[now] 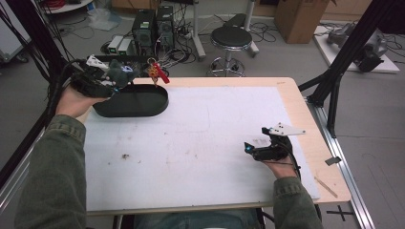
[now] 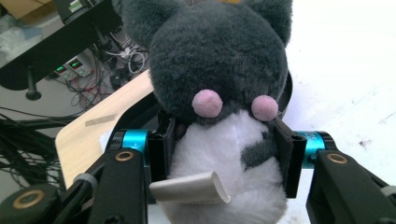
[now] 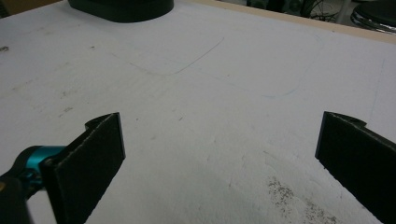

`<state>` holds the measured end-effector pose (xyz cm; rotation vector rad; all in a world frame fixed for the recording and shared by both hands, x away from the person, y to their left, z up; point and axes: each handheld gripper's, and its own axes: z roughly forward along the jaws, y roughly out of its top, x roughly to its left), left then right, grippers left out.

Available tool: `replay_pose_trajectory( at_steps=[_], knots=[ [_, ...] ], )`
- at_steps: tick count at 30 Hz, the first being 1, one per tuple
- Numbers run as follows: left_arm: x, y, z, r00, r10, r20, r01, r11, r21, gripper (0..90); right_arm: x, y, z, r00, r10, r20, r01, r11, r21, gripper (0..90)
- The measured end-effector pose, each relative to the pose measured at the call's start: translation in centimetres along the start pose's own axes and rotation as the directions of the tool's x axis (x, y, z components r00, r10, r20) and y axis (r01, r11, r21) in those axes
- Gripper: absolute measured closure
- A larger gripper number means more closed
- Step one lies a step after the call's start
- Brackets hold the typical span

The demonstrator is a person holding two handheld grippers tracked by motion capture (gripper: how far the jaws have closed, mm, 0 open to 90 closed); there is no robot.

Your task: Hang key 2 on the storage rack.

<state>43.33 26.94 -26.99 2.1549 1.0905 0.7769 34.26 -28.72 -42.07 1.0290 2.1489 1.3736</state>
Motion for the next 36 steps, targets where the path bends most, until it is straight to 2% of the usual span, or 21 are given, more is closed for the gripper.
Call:
replay_pose_trajectory(
  at_steps=[17,22,28,32,36],
  knots=[
    [0.6,1.1,1.2,0.9991,-0.039,0.017,0.04,0.9988,-0.029,51.8,-0.1,0.0,-0.1,0.9999,0.011,0.002,-0.011,1.0,-0.008,0.4],
    [0.7,1.1,2.0,0.9985,-0.051,0.02,0.052,0.9984,-0.022,51.8,-0.1,0.0,0.0,1.0,0.008,0.0,-0.008,1.0,-0.006,0.4],
    [1.3,0.8,2.9,0.9967,-0.069,0.041,0.069,0.9976,0.008,51.8,-0.1,0.0,-0.1,0.9999,0.013,0.003,-0.013,1.0,-0.004,0.4],
    [1.7,0.6,3.4,0.9957,-0.083,0.04,0.083,0.9963,0.023,51.8,-0.1,0.0,-0.1,0.9999,0.011,0.005,-0.011,1.0,-0.001,0.4],
    [1.9,0.6,3.3,0.9954,-0.088,0.039,0.088,0.9961,0.006,51.8,-0.1,0.0,-0.1,1.0,0.008,0.006,-0.008,1.0,0.002,0.4]
  ],
)
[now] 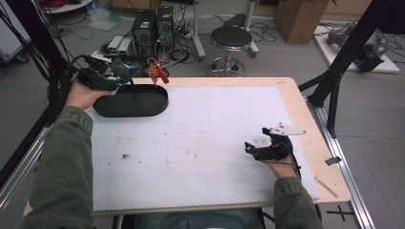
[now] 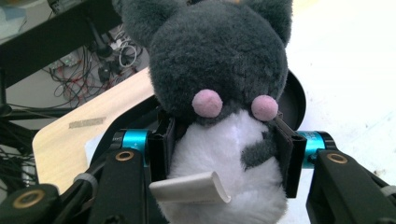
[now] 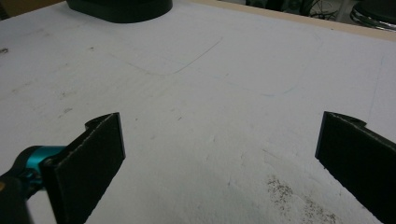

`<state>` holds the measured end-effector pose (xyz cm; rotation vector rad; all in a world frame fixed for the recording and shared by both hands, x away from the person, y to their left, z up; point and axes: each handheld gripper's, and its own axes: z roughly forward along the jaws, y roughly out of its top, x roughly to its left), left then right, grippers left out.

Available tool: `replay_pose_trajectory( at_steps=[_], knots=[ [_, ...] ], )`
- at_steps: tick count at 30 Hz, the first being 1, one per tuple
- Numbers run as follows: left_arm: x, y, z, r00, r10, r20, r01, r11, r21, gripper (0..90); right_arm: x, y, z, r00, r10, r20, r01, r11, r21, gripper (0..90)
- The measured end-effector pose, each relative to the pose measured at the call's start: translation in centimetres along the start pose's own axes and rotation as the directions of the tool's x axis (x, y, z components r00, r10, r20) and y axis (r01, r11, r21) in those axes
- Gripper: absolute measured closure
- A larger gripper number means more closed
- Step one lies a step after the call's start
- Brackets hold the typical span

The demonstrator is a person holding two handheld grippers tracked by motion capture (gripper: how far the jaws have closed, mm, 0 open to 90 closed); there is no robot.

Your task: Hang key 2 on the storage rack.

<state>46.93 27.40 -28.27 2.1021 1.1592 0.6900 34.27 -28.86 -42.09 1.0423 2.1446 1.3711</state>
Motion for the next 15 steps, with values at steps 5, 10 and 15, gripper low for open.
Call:
replay_pose_trajectory(
  at_steps=[5,10,15],
  knots=[
    [-0.06,0.03,-0.18,1.0,0.002,0.008,-0.002,0.9999,-0.011,51.8,-0.01,-0.01,0.07,1.0,0.002,0.002,-0.002,1.0,0.001,0.4],
    [0.29,-0.01,-0.58,0.9999,-0.013,0.001,0.013,0.9998,-0.016,51.8,0.04,-0.01,0.07,1.0,0.003,0.002,-0.003,1.0,0.003,0.4],
    [0.63,-0.13,-0.77,0.9995,-0.029,-0.015,0.029,0.9996,-0.002,51.8,0.01,0.0,0.07,1.0,0.001,0.002,-0.001,1.0,0.002,0.4]
  ],
)
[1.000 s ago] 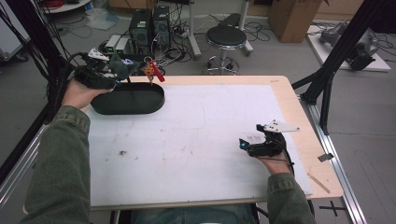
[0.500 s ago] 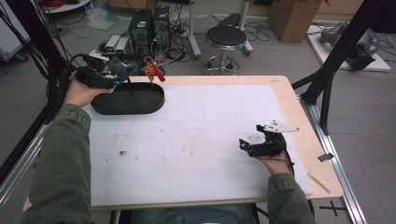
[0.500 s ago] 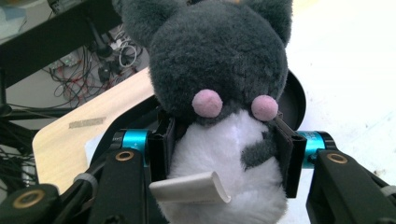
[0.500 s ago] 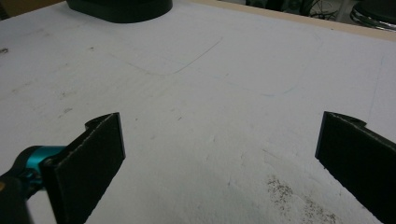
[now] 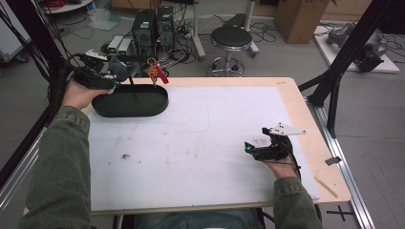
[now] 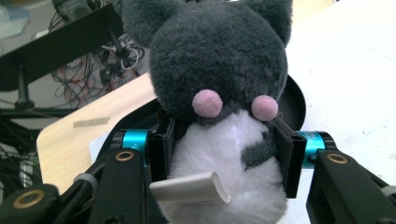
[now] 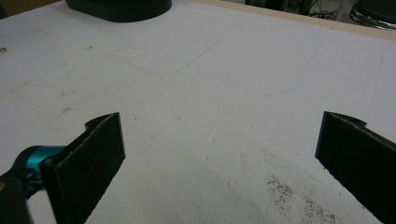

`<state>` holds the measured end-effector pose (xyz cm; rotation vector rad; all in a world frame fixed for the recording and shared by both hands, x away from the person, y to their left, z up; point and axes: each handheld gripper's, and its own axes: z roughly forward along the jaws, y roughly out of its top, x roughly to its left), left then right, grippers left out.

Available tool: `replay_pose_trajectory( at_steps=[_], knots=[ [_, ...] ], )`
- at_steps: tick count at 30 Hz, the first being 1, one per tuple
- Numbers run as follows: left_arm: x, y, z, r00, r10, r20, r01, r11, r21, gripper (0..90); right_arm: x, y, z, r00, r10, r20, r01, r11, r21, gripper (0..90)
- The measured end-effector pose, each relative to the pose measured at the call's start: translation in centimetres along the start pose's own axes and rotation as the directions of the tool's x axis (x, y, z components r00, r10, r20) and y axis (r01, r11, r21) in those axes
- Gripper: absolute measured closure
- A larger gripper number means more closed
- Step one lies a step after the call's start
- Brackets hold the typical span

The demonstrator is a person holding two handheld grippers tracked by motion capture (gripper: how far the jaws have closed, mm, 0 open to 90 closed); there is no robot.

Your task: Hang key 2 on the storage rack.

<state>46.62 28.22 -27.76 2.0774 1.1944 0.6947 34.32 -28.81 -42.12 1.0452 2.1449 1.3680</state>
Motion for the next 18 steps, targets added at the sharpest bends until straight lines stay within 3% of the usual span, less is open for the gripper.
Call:
replay_pose_trajectory(
  at_steps=[5,14,16,18],
  knots=[
    [-0.1,0.4,-0.2,0.9998,-0.017,0.009,0.017,0.9995,-0.025,51.8,0.0,0.0,0.0,1.0,-0.002,-0.001,0.002,1.0,-0.004,0.4],
    [-0.4,1.4,0.4,0.9977,-0.061,-0.031,0.059,0.9974,-0.041,51.7,0.0,0.0,0.1,1.0,-0.004,-0.005,0.004,1.0,0.0,0.4],
    [-0.3,1.7,0.5,0.9961,-0.086,-0.016,0.086,0.995,-0.052,51.8,0.0,0.0,0.1,1.0,-0.003,-0.006,0.003,1.0,0.0,0.4],
    [-0.4,2.0,0.5,0.9956,-0.089,-0.03,0.087,0.9949,-0.052,51.7,0.0,0.0,0.1,1.0,-0.004,-0.005,0.004,1.0,0.001,0.4]
  ],
)
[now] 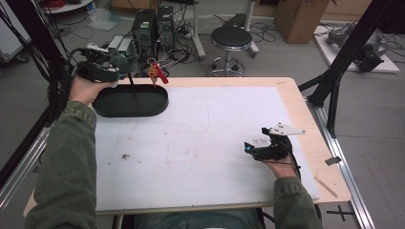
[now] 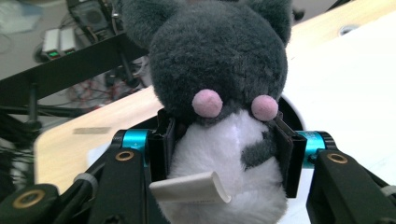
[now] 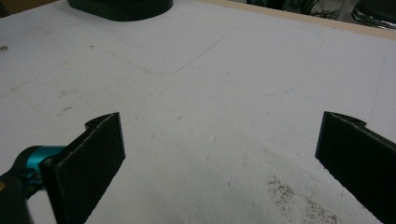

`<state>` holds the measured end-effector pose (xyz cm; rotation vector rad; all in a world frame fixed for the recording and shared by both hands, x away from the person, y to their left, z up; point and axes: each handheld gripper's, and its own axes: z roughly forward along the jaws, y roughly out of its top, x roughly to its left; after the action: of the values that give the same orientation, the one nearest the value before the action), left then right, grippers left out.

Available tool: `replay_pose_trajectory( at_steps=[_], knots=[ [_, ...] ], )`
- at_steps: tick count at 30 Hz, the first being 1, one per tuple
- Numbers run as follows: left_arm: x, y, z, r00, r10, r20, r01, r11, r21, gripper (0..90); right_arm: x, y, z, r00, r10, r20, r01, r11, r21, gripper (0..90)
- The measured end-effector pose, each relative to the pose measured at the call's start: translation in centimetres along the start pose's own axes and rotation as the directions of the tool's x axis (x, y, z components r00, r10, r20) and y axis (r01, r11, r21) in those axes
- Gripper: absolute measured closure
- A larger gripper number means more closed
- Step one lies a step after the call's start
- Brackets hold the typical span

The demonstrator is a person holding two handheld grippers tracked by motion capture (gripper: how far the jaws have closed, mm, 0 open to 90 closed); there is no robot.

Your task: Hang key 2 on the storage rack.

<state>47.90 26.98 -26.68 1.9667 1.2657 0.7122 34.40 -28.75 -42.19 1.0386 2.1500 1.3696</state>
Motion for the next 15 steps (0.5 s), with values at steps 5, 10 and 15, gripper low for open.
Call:
replay_pose_trajectory(
  at_steps=[5,10,15],
  knots=[
    [-0.2,0.5,0.5,0.9998,-0.02,-0.007,0.02,0.9998,0.004,51.7,0.0,0.0,0.0,1.0,-0.002,-0.002,0.002,1.0,0.003,0.4],
    [-0.1,1.1,1.4,0.9979,-0.055,-0.033,0.055,0.9985,-0.005,50.9,0.0,0.0,0.0,1.0,-0.003,-0.004,0.003,1.0,0.003,0.4],
    [-0.1,1.7,2.1,0.993,-0.112,-0.038,0.111,0.9937,-0.013,39.5,-0.1,0.0,0.1,1.0,-0.003,-0.005,0.003,1.0,0.004,0.4]
  ],
)
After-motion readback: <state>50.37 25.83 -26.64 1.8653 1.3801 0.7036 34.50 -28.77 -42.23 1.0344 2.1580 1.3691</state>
